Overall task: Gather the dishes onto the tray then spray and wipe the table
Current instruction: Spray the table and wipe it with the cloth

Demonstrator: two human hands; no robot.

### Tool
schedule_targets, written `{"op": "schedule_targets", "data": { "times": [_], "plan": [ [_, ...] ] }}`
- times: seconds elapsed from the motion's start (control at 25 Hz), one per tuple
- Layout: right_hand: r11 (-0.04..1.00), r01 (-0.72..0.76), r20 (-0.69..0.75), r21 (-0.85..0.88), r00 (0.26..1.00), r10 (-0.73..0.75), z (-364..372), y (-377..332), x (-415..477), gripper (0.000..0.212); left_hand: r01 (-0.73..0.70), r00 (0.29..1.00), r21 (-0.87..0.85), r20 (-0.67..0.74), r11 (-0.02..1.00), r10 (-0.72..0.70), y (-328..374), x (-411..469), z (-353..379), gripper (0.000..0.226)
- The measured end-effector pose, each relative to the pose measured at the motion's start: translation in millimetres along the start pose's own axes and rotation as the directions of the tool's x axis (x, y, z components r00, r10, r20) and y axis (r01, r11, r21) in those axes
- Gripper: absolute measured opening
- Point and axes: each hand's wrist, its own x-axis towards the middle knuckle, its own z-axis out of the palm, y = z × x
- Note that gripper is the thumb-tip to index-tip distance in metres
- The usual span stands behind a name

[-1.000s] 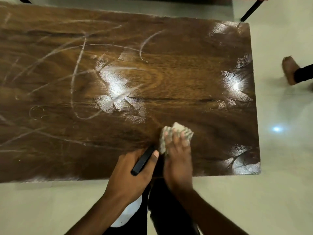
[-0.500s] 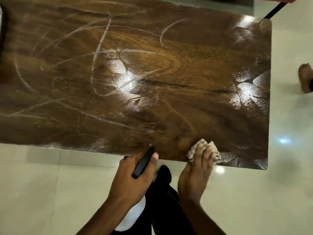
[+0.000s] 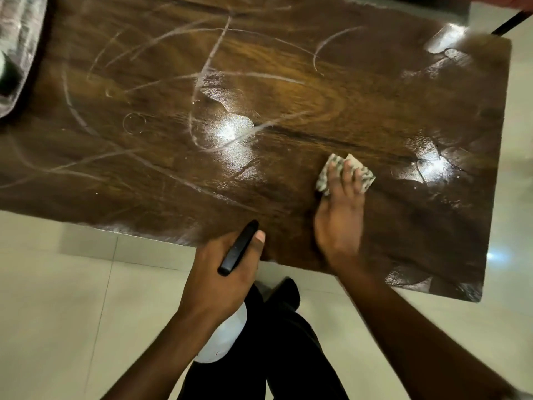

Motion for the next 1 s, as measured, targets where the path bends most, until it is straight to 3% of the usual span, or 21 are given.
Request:
{"op": "schedule_targets", "data": {
  "times": [0.04, 0.08, 0.12, 0.16, 0.2, 0.28, 0.32, 0.36, 0.4, 0.44, 0.48, 0.52, 0.56, 0.6, 0.68, 0.76, 0.8, 0.88, 0.92, 0.96, 1.0],
  "plan": [
    [1.000, 0.000, -0.007, -0.011, 1.000, 0.000, 10.3, -20.4, -16.0, 0.073, -0.013, 1.000, 0.013, 0.002, 1.000, 0.013, 2.2, 3.3, -2.5, 0.057],
    [0.995, 0.100, 0.056, -0.011, 0.993, -0.099, 21.7, -37.5, -38.5, 0.073, -0.019, 1.000, 0.031, 0.003, 0.999, 0.019, 3.2, 8.0, -5.0, 0.058],
    [0.969, 0.244, 0.170, 0.034, 0.954, -0.246, 30.6, -51.8, -62.4, 0.069, -0.005, 1.000, 0.037, -0.002, 0.999, 0.005, 4.7, 13.0, -7.6, 0.057],
    [0.915, 0.389, 0.299, 0.106, 0.865, -0.402, 37.0, -60.6, -83.9, 0.063, 0.019, 1.000, 0.031, -0.012, 0.999, -0.019, 6.3, 18.8, -10.4, 0.054],
    [0.811, 0.561, 0.387, 0.169, 0.719, -0.578, 39.1, -63.2, -98.1, 0.056, 0.041, 0.999, 0.022, -0.014, 0.999, -0.041, 9.5, 23.9, -13.4, 0.049],
    [0.484, 0.844, 0.445, 0.230, 0.351, -0.824, 34.7, -47.9, -75.9, 0.049, 0.038, 0.999, 0.012, -0.008, 0.999, -0.038, 15.4, 33.0, -18.4, 0.045],
    [0.385, 0.893, 0.458, 0.231, 0.250, -0.853, 28.0, -37.2, -46.8, 0.053, 0.020, 1.000, 0.012, -0.014, 1.000, -0.020, 16.6, 37.8, -21.6, 0.047],
    [0.385, 0.906, 0.463, 0.176, 0.269, -0.845, 20.9, -27.0, -15.7, 0.059, 0.000, 1.000, 0.018, -0.025, 1.000, 0.000, 18.0, 42.5, -25.2, 0.050],
    [0.491, 0.867, 0.450, 0.083, 0.406, -0.795, 13.5, -15.7, 13.0, 0.066, -0.022, 0.999, 0.029, -0.029, 0.999, 0.022, 18.8, 47.3, -28.7, 0.055],
    [0.658, 0.753, 0.399, 0.001, 0.603, -0.691, 3.5, -6.4, 41.2, 0.072, -0.036, 0.999, 0.033, -0.028, 0.999, 0.036, 19.6, 51.6, -31.9, 0.060],
    [0.820, 0.571, 0.309, -0.050, 0.789, -0.531, -6.5, -0.4, 65.9, 0.076, -0.040, 0.999, 0.027, -0.028, 0.999, 0.041, 20.1, 55.7, -34.5, 0.063],
    [0.938, 0.345, 0.186, -0.041, 0.925, -0.333, -13.6, -1.5, 83.9, 0.075, -0.035, 0.999, 0.013, -0.026, 0.999, 0.035, 22.9, 59.3, -37.3, 0.065],
    [0.991, 0.135, 0.071, 0.018, 0.988, -0.136, -12.1, -12.0, 92.0, 0.072, -0.024, 0.999, -0.004, -0.023, 1.000, 0.024, 25.5, 63.2, -39.1, 0.064],
    [0.997, -0.014, 0.004, 0.074, 1.000, 0.013, -5.3, -32.4, 89.9, 0.072, -0.011, 1.000, -0.021, -0.018, 1.000, 0.011, 29.3, 66.2, -40.6, 0.059],
    [0.995, -0.046, 0.011, 0.089, 0.999, 0.045, 19.5, -79.9, 58.6, 0.072, -0.016, 1.000, -0.018, -0.022, 1.000, 0.015, 32.7, 75.2, -45.5, 0.052],
    [0.956, 0.251, 0.116, 0.153, 0.956, -0.269, 37.1, -115.9, 7.4, 0.066, -0.063, 0.997, 0.016, -0.035, 0.998, 0.064, 33.4, 84.6, -48.3, 0.054],
    [0.880, 0.429, 0.180, 0.206, 0.867, -0.465, 43.1, -123.4, -15.8, 0.057, -0.075, 0.996, 0.028, -0.039, 0.997, 0.076, 34.7, 89.2, -49.7, 0.056],
    [0.593, 0.767, 0.249, 0.246, 0.541, -0.803, 48.1, -116.0, -29.2, 0.041, -0.070, 0.997, 0.038, -0.038, 0.997, 0.071, 39.9, 96.5, -52.9, 0.060],
    [0.470, 0.851, 0.304, 0.234, 0.395, -0.867, 46.8, -104.7, -13.5, 0.039, -0.069, 0.997, 0.038, -0.034, 0.997, 0.070, 43.0, 100.1, -54.6, 0.060],
    [0.424, 0.882, 0.360, 0.206, 0.335, -0.871, 42.1, -92.8, 10.9, 0.037, -0.072, 0.997, 0.043, -0.036, 0.996, 0.074, 45.4, 104.2, -56.0, 0.058],
    [0.451, 0.877, 0.398, 0.163, 0.360, -0.844, 35.8, -79.3, 38.2, 0.038, -0.072, 0.997, 0.052, -0.035, 0.996, 0.074, 47.2, 109.6, -56.7, 0.057]
  ]
}}
